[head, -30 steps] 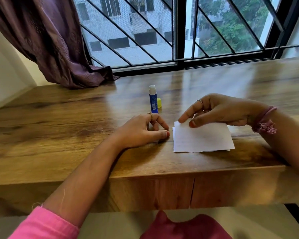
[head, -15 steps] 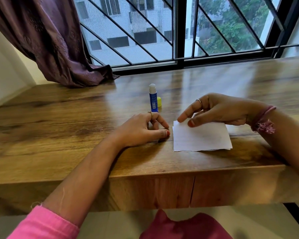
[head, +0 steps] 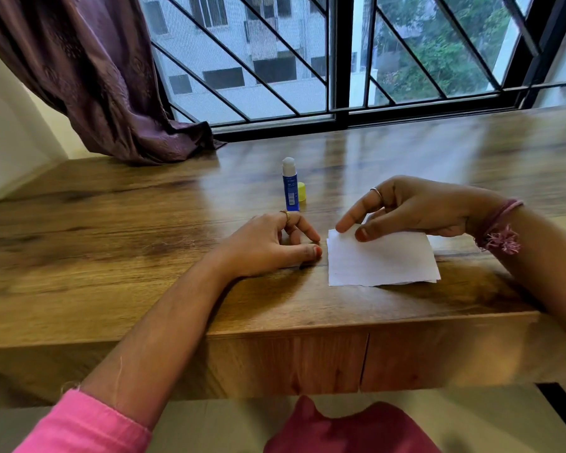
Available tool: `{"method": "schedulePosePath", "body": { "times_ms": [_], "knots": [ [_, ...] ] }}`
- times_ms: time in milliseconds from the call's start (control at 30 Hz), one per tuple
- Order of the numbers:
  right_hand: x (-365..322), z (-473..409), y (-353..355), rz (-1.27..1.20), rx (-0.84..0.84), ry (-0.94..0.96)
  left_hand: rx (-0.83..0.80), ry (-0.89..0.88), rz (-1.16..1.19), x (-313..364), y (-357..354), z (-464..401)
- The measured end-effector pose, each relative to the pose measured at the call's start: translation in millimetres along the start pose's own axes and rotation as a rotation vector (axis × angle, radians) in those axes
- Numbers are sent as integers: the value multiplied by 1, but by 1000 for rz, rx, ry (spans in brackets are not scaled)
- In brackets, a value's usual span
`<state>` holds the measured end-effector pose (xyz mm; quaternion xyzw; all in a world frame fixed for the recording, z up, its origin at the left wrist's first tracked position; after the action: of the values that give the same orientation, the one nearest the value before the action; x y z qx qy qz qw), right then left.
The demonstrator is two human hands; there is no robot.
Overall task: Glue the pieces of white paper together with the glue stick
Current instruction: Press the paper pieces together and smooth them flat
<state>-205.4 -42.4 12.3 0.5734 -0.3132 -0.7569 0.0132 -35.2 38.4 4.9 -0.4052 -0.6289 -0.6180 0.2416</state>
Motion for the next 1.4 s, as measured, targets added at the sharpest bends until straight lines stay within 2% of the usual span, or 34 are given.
{"method": "schedulePosePath", "body": {
  "times_ms": [667,1033,1400],
  "knots": [
    [-4,0,-2,66,20,4,1,35,-2,4,-3,3],
    [-5,-1,-2,44,23,13,-6,65,-242,5,-7,5],
    [-5,-2,-2,48,17,26,-22,111,-253,6,-7,6]
  ]
}}
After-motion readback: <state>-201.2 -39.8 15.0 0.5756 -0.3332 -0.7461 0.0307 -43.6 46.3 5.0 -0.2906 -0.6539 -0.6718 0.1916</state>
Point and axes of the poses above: each hand's wrist, its own z-axis away from the middle knuckle, its own y-axis out of the back of the hand, x = y × z, the point moved 6 cm from there along -z, towards the middle knuckle, and after that the axes turned 9 degrees about z, right-handed, at the moved point
